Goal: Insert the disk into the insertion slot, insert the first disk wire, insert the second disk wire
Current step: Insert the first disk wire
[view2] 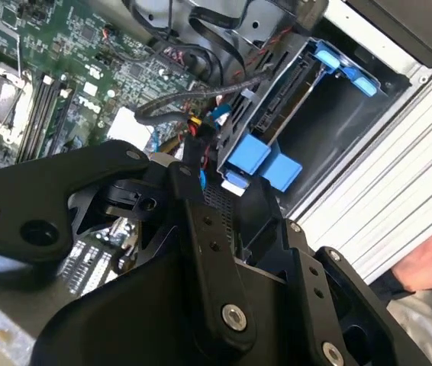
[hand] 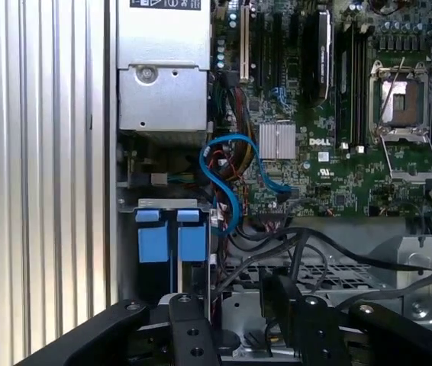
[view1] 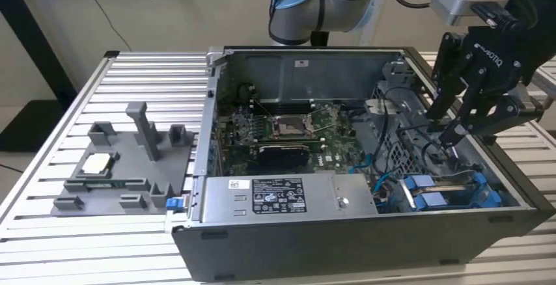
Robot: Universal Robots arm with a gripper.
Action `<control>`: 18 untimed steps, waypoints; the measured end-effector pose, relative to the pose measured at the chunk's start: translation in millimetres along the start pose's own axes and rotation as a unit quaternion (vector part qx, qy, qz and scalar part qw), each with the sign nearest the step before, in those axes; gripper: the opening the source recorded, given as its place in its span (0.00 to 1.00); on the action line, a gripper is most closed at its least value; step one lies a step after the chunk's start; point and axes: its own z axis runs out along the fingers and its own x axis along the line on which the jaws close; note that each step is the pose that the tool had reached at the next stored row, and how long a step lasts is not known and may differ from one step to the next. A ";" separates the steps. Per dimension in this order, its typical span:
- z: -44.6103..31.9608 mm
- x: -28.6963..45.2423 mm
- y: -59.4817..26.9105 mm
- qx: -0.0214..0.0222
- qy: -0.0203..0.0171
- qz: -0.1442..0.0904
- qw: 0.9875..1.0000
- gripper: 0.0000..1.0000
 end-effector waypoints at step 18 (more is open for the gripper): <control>9.7 -2.2 -1.9 0.010 -0.021 -0.005 1.000 0.38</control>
